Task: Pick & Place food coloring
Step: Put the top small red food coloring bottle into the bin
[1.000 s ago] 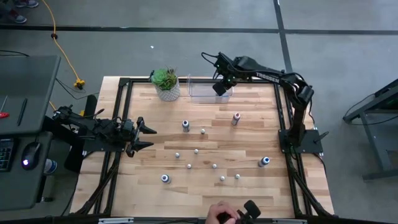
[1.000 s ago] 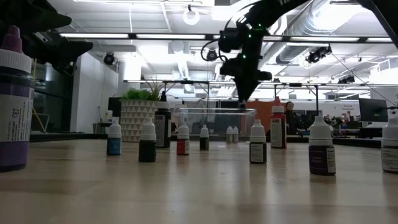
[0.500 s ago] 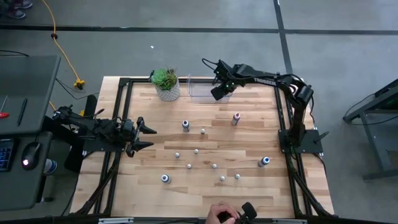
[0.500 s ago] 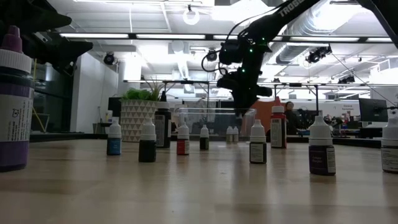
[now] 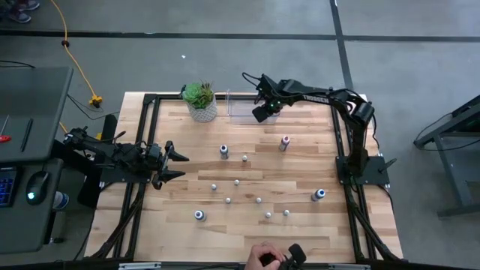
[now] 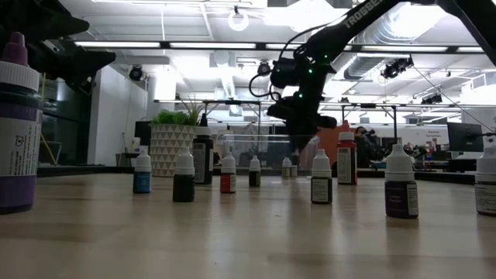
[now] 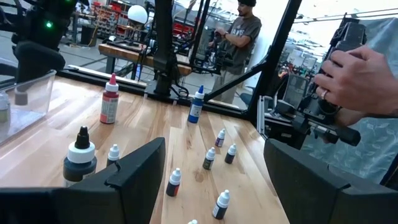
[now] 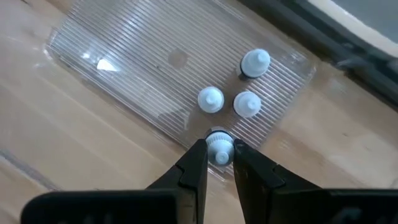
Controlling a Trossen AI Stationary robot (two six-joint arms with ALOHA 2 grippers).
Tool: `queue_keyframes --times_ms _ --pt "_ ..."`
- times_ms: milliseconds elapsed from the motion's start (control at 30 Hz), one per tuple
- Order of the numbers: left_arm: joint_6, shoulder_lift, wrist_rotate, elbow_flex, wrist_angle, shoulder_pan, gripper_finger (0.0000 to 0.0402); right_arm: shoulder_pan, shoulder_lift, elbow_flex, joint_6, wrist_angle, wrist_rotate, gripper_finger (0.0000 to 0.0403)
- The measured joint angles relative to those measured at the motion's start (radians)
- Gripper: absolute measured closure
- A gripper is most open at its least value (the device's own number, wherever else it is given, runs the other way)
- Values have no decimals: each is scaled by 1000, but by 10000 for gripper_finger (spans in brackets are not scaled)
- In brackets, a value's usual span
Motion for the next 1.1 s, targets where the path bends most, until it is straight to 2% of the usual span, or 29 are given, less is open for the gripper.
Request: queue_keyframes --times_ms 1100 --pt "0 0 0 0 0 0 130 -18 21 0 0 34 -10 334"
